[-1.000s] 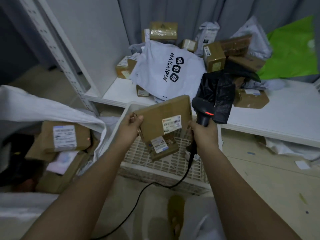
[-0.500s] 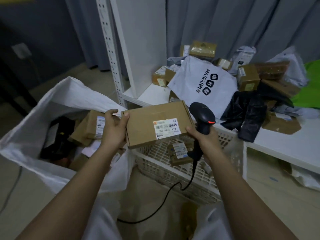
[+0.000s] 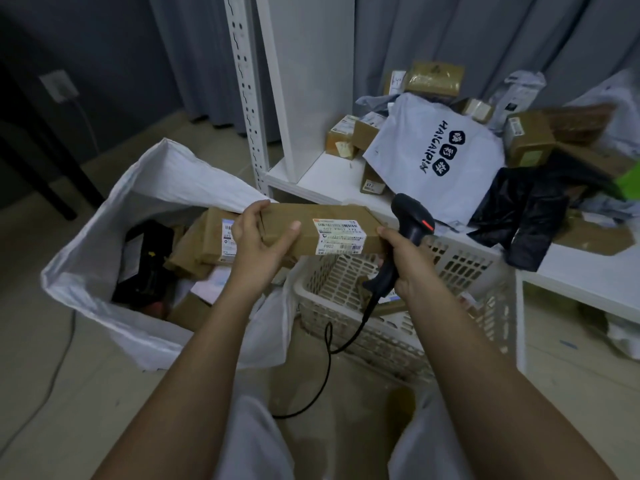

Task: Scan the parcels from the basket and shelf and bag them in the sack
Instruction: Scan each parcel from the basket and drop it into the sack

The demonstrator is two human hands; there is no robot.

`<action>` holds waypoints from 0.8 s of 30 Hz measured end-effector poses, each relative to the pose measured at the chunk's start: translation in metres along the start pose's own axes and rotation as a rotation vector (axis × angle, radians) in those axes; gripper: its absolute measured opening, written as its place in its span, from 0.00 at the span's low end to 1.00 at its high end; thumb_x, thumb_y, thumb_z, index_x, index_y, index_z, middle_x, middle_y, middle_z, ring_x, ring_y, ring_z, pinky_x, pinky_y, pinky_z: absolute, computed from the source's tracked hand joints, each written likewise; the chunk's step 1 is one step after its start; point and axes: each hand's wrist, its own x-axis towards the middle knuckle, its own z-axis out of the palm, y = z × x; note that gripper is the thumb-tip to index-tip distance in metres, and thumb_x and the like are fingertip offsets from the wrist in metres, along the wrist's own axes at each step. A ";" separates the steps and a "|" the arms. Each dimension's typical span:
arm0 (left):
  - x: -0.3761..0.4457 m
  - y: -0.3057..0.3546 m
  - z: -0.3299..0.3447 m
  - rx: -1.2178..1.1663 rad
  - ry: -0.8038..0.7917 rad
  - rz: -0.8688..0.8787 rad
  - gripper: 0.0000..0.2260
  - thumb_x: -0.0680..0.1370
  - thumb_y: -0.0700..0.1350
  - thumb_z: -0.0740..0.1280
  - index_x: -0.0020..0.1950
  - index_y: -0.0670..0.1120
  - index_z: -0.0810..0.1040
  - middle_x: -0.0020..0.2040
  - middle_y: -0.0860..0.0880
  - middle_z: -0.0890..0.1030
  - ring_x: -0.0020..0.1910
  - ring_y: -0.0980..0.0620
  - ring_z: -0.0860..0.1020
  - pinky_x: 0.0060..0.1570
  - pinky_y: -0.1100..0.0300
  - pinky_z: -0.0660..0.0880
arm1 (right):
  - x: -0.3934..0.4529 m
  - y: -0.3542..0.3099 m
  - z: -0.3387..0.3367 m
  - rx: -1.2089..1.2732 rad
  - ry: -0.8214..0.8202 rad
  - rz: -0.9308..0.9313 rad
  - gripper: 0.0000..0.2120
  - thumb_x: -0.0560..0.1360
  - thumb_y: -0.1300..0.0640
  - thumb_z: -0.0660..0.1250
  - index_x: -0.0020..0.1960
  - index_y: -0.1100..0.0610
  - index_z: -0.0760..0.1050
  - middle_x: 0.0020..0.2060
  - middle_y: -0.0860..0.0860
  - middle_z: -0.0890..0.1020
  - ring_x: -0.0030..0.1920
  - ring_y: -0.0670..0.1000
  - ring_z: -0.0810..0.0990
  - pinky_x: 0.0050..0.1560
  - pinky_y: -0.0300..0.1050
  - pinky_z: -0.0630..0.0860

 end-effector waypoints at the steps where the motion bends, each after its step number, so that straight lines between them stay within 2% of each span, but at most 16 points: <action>1: -0.004 0.000 -0.003 0.044 -0.020 0.058 0.28 0.72 0.52 0.74 0.66 0.58 0.64 0.70 0.49 0.60 0.64 0.52 0.69 0.61 0.56 0.73 | 0.000 0.000 0.002 0.014 0.010 0.003 0.16 0.72 0.58 0.74 0.56 0.60 0.77 0.41 0.53 0.81 0.37 0.51 0.79 0.35 0.44 0.75; 4: -0.008 -0.007 -0.014 0.200 -0.102 0.157 0.32 0.65 0.48 0.80 0.61 0.56 0.63 0.70 0.49 0.56 0.63 0.53 0.65 0.59 0.61 0.73 | -0.003 0.000 0.005 0.004 0.009 0.021 0.15 0.71 0.58 0.74 0.55 0.60 0.76 0.39 0.53 0.80 0.34 0.50 0.78 0.33 0.43 0.75; 6: -0.007 -0.013 -0.021 0.317 -0.130 0.181 0.29 0.67 0.46 0.79 0.60 0.52 0.65 0.71 0.49 0.53 0.61 0.54 0.63 0.54 0.68 0.72 | -0.004 0.003 0.005 -0.039 -0.011 0.028 0.15 0.71 0.57 0.75 0.55 0.60 0.77 0.38 0.53 0.80 0.31 0.50 0.77 0.30 0.42 0.74; 7: -0.006 -0.017 -0.025 0.374 -0.131 0.187 0.27 0.68 0.46 0.78 0.60 0.51 0.67 0.71 0.48 0.53 0.61 0.54 0.63 0.55 0.67 0.70 | -0.003 0.006 0.005 -0.063 -0.008 0.022 0.15 0.71 0.56 0.75 0.54 0.60 0.77 0.37 0.53 0.80 0.30 0.49 0.77 0.30 0.43 0.74; 9: -0.002 -0.024 -0.030 0.479 -0.131 0.239 0.21 0.70 0.48 0.76 0.57 0.49 0.70 0.68 0.48 0.59 0.60 0.52 0.64 0.58 0.60 0.67 | -0.003 0.011 0.005 -0.107 0.006 0.023 0.12 0.71 0.57 0.75 0.52 0.60 0.77 0.34 0.53 0.79 0.29 0.50 0.75 0.30 0.43 0.74; 10: -0.001 -0.025 -0.031 0.529 -0.126 0.284 0.18 0.71 0.49 0.75 0.55 0.50 0.72 0.63 0.50 0.64 0.60 0.50 0.65 0.57 0.58 0.66 | -0.003 0.014 0.007 -0.121 0.009 0.026 0.11 0.72 0.59 0.74 0.51 0.61 0.77 0.33 0.54 0.78 0.29 0.50 0.74 0.29 0.43 0.73; 12: 0.000 -0.026 -0.033 0.594 -0.135 0.331 0.14 0.72 0.50 0.74 0.54 0.50 0.75 0.54 0.53 0.68 0.59 0.47 0.65 0.53 0.58 0.63 | -0.003 0.021 0.010 -0.133 0.008 0.042 0.08 0.73 0.64 0.71 0.50 0.61 0.75 0.32 0.54 0.76 0.30 0.50 0.74 0.27 0.41 0.73; 13: 0.001 -0.027 -0.033 0.598 -0.130 0.338 0.15 0.72 0.50 0.74 0.55 0.49 0.76 0.53 0.55 0.68 0.59 0.49 0.64 0.52 0.59 0.62 | -0.003 0.024 0.013 -0.133 -0.003 0.053 0.08 0.73 0.64 0.71 0.51 0.61 0.75 0.34 0.54 0.77 0.31 0.50 0.75 0.29 0.42 0.74; 16: 0.006 -0.030 -0.036 0.553 0.014 0.299 0.16 0.72 0.48 0.74 0.58 0.50 0.78 0.56 0.55 0.65 0.58 0.56 0.58 0.57 0.59 0.62 | -0.005 0.025 0.016 -0.135 -0.074 0.054 0.11 0.74 0.56 0.71 0.54 0.56 0.76 0.41 0.53 0.80 0.37 0.50 0.79 0.38 0.46 0.75; 19: 0.011 -0.033 -0.040 0.557 0.177 0.179 0.16 0.72 0.47 0.74 0.59 0.51 0.79 0.62 0.47 0.65 0.60 0.49 0.60 0.60 0.55 0.64 | -0.012 0.019 0.016 -0.222 -0.227 -0.004 0.08 0.77 0.57 0.66 0.56 0.54 0.75 0.42 0.55 0.81 0.33 0.50 0.77 0.36 0.45 0.73; 21: 0.013 -0.036 -0.043 0.544 0.194 0.109 0.16 0.73 0.46 0.73 0.60 0.49 0.78 0.64 0.44 0.66 0.62 0.44 0.62 0.59 0.55 0.64 | -0.018 0.018 0.015 -0.371 -0.337 -0.052 0.08 0.78 0.59 0.65 0.57 0.55 0.74 0.41 0.57 0.81 0.30 0.49 0.75 0.32 0.43 0.72; 24: 0.018 -0.041 -0.044 0.564 0.218 0.060 0.16 0.74 0.44 0.73 0.61 0.48 0.78 0.65 0.43 0.67 0.61 0.41 0.64 0.59 0.53 0.66 | -0.026 0.021 0.013 -0.593 -0.411 -0.116 0.11 0.76 0.58 0.68 0.57 0.56 0.74 0.39 0.57 0.81 0.28 0.49 0.75 0.32 0.43 0.72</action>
